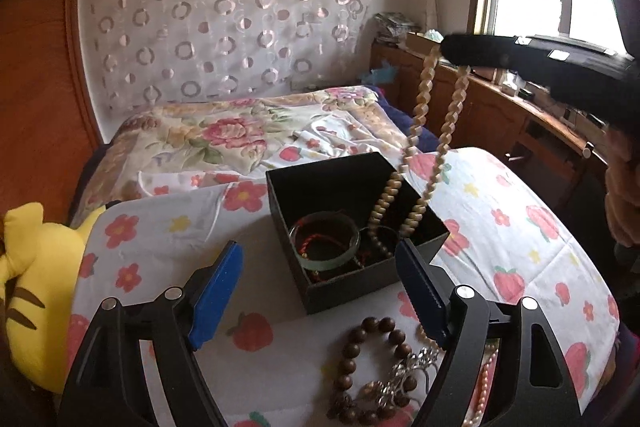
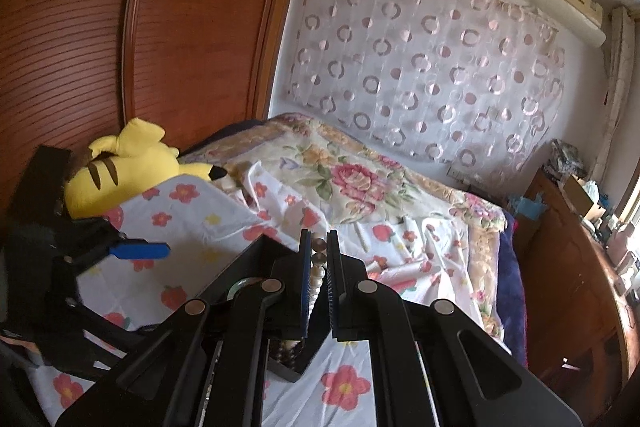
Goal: Organize jewelry
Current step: 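Place the jade bangle in the box with left while right lowers the pearls into it, then open the right gripper to release the pearls and return to the pile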
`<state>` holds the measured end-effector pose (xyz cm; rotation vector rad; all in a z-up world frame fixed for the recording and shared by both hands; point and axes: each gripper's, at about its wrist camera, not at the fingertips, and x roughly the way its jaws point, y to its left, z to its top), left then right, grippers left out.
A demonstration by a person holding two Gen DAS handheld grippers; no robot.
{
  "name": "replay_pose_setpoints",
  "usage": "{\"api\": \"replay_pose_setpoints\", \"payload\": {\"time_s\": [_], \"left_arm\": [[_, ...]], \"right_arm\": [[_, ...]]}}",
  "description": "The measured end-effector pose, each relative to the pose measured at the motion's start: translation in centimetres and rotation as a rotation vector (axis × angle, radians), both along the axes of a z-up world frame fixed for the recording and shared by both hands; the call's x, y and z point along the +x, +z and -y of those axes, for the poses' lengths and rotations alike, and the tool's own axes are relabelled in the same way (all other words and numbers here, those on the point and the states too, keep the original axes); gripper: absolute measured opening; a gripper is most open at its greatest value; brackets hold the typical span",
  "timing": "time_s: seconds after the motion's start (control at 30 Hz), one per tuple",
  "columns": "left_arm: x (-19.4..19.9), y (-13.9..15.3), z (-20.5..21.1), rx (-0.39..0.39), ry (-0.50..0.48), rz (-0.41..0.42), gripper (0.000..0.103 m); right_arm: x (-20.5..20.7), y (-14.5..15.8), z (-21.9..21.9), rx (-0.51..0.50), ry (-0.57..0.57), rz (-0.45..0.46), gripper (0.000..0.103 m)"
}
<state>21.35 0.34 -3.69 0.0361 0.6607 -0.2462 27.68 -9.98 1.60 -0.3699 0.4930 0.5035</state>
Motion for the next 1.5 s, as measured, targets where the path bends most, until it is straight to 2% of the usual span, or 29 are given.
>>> {"api": "replay_pose_setpoints", "payload": {"time_s": [0.47, 0.77, 0.8, 0.87, 1.1, 1.3, 1.5], "left_arm": [[-2.8, -1.8, -0.9, -0.020, 0.012, -0.009, 0.080], [-5.0, -2.7, -1.6, -0.033, 0.022, -0.018, 0.081], [-5.2, -2.8, -1.6, -0.030, 0.021, -0.019, 0.081], [-5.6, -3.0, -1.7, -0.030, 0.016, -0.024, 0.081], [-7.0, -3.8, -1.6, -0.006, 0.006, -0.039, 0.081], [-7.3, -4.6, -2.0, -0.011, -0.007, -0.078, 0.081], [-6.5, -5.9, -2.6, -0.037, -0.025, -0.149, 0.056]], "right_arm": [[1.0, -7.2, -1.2, -0.040, -0.002, -0.152, 0.009], [0.2, -8.4, -0.4, 0.008, 0.002, -0.191, 0.010], [-0.2, -8.3, -0.2, 0.012, 0.004, -0.188, 0.011], [-0.8, -8.2, 0.2, 0.026, 0.005, -0.186, 0.032], [-3.9, -8.4, 2.5, 0.058, 0.028, -0.195, 0.032], [-8.4, -10.9, 4.6, 0.023, 0.027, -0.220, 0.032], [-11.5, -13.4, 5.8, 0.048, 0.027, -0.275, 0.032]]}}
